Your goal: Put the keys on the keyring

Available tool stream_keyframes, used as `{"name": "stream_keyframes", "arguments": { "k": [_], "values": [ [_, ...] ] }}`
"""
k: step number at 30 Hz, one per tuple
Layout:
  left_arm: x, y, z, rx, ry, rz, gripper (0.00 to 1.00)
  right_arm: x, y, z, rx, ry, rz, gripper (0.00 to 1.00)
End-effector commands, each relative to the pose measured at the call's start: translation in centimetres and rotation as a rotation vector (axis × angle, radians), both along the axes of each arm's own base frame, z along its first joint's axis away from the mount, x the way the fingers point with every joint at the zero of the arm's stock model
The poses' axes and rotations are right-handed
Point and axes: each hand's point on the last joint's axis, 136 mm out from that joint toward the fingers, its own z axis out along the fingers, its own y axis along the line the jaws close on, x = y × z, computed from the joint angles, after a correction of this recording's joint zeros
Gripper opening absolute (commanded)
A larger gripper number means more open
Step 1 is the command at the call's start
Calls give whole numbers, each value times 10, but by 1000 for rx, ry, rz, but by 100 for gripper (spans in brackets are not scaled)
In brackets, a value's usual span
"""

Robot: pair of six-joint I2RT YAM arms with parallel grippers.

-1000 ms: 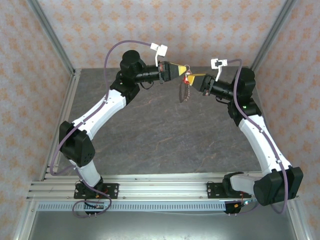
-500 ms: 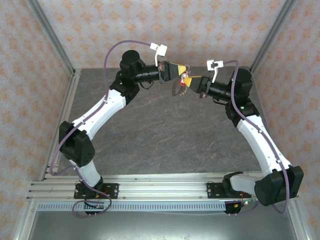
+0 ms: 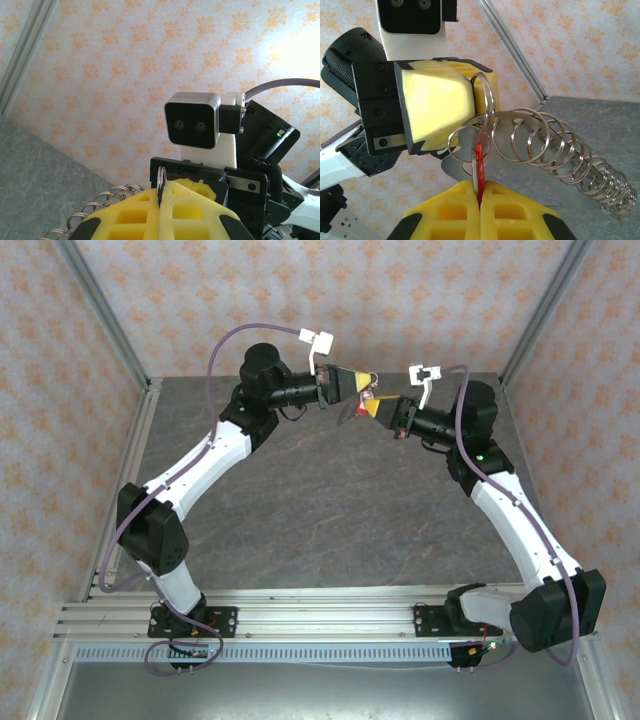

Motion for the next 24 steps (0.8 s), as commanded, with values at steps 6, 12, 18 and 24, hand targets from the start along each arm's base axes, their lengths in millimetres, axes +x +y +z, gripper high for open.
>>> {"name": "stream_keyframes", "arguments": {
  "k": [6,12,18,24],
  "values": [
    [-16,9,44,-87,-123,26,0,-1,22,0,37,24,56,0],
    [-13,9,41,-89,-116,30,0,-7,40,-11,-9,35,99,0],
    [-12,9,40,-90,-113,35,0,-9,33,-19,-43,25,55,0],
    [-13,8,41,-94,-114,33,0,-5,24,-18,-43,26,8,0]
  ]
}}
